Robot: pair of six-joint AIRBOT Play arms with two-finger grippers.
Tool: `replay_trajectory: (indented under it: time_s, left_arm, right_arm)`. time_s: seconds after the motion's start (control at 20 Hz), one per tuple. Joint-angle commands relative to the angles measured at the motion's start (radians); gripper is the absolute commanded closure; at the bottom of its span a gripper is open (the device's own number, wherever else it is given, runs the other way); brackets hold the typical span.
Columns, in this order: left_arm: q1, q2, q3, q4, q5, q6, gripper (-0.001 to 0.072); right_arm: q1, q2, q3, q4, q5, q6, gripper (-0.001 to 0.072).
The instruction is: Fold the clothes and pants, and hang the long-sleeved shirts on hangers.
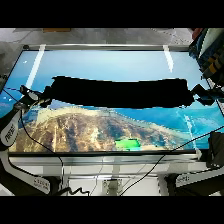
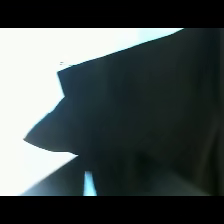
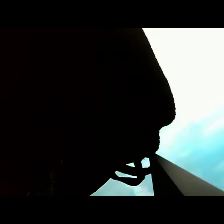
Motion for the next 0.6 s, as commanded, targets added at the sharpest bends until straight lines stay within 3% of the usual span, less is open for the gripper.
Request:
replay_trajectory:
  time_s: [0.0, 0.1, 0.25, 0.4, 0.55]
  left_arm:
    - [-0.019, -0.003, 0.007, 0.057, 0.141, 0.002, 0.065]
    - [-0.026, 0.005, 0.033, 0.142, 0.119, 0.025, 0.0692]
    - [-0.029, 0.071, 0.043, 0.267, 0.027, 0.141, 0.0693]
    - [-0.008, 0.173, 0.043, 0.431, -0.127, 0.165, 0.0693]
    - [-0.006, 0.268, 0.043, 0.485, -0.242, 0.306, 0.0693]
  right_arm:
    - [0.039, 0.0, 0.0, 0.003, 0.01, -0.04, 0.0101]
    - [0.069, 0.0, 0.001, 0.003, 0.019, -0.077, 0.0127]
    - [0.106, 0.001, 0.007, 0.003, 0.074, -0.087, 0.0329]
    - [0.144, 0.023, 0.013, 0.005, 0.15, -0.128, 0.0587]
    - [0.208, 0.067, 0.013, 0.039, 0.144, -0.128, 0.0684]
